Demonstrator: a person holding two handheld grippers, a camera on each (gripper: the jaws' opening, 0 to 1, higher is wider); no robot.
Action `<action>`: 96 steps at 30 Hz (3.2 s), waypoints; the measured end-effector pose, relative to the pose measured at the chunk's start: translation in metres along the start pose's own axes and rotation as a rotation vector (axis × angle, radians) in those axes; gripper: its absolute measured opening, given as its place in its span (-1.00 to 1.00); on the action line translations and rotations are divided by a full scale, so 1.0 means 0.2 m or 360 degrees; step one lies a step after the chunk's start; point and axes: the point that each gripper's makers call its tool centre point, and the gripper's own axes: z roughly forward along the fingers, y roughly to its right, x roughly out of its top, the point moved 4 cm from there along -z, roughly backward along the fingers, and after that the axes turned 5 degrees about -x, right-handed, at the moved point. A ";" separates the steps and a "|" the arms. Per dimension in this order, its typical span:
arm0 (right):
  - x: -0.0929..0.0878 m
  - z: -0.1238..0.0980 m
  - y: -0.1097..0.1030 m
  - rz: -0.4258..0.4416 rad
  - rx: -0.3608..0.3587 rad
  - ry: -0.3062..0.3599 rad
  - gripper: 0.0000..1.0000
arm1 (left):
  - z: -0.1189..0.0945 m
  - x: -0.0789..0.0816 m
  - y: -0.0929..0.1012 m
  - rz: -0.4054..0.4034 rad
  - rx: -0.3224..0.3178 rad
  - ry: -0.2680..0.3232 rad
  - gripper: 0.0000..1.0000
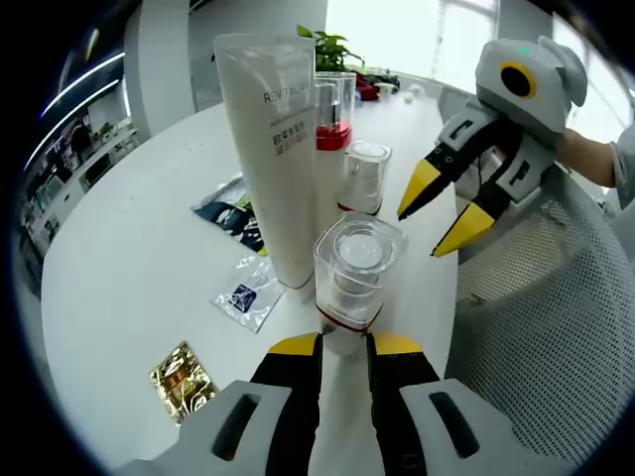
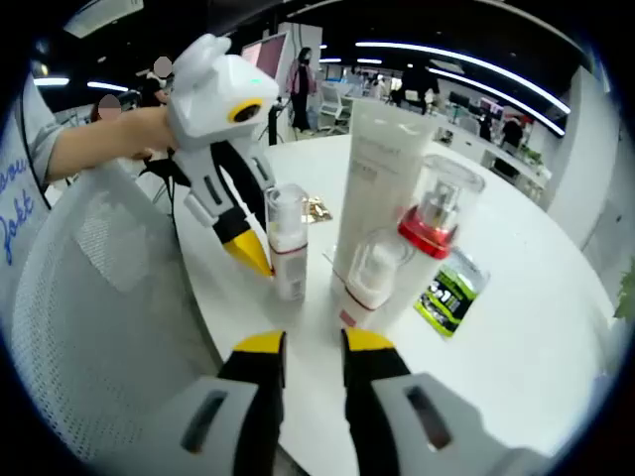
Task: Arrange the skincare products in the storage area until every visible bottle or jar stands upright without overlapping.
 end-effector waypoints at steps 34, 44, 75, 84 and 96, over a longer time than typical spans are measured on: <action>0.02 0.08 0.10 0.0285 -0.0093 -0.0025 -0.60 | 0.12 0.08 0.01 -0.0289 0.0126 0.0082 -0.75; 0.00 0.10 0.11 0.0299 -0.0094 -0.0037 -0.65 | 0.14 0.10 0.02 -0.0359 0.0164 0.0115 -0.74; -0.02 0.13 0.13 0.0276 -0.0089 -0.0082 -0.73 | 0.18 0.11 0.00 -0.0453 0.0254 0.0202 -0.72; -0.02 0.13 0.13 0.0262 -0.0091 -0.0087 -0.73 | 0.18 0.11 0.00 -0.0463 0.0251 0.0199 -0.74; -0.03 0.14 0.13 0.0237 -0.0092 -0.0100 -0.75 | 0.19 0.11 0.00 -0.0461 0.0245 0.0191 -0.76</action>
